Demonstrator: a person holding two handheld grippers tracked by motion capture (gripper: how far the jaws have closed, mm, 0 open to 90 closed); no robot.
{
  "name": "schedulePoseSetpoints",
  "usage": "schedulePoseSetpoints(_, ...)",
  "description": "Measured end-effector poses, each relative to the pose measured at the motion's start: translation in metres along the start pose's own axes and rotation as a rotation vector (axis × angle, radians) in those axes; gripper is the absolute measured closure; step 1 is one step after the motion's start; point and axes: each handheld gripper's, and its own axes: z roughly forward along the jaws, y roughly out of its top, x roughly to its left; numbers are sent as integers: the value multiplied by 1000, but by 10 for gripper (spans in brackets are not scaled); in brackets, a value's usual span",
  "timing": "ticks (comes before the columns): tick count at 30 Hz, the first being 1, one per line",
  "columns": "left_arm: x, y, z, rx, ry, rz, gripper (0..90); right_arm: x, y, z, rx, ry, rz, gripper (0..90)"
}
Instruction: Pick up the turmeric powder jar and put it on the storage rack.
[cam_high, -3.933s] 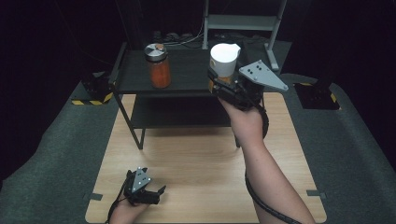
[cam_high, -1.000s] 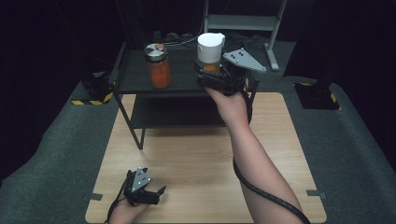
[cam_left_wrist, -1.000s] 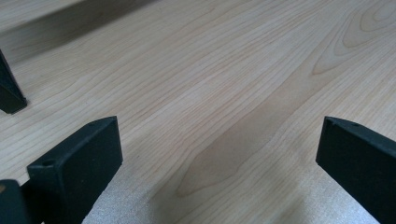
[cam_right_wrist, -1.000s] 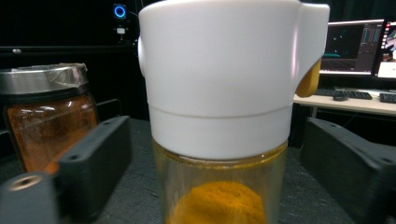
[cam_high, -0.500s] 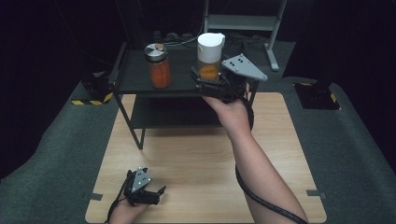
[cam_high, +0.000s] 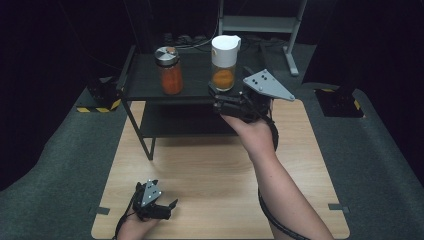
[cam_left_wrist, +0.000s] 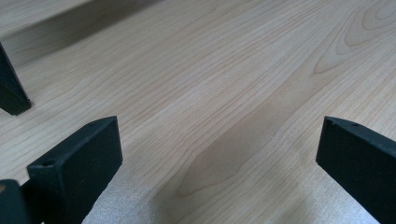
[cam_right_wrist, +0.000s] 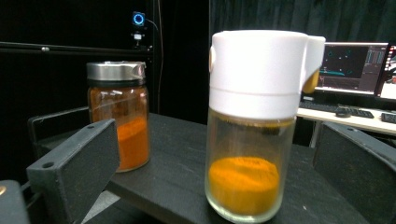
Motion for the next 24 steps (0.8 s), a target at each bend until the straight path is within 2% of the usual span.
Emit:
schedulePoseSetpoints(12,0,1,0,5,0,5,5,6,-20,-25,9,12,-46,0)
schedulePoseSetpoints(24,-1,1,0,5,0,11,5,10,-66,-54,42,21,-89,0)
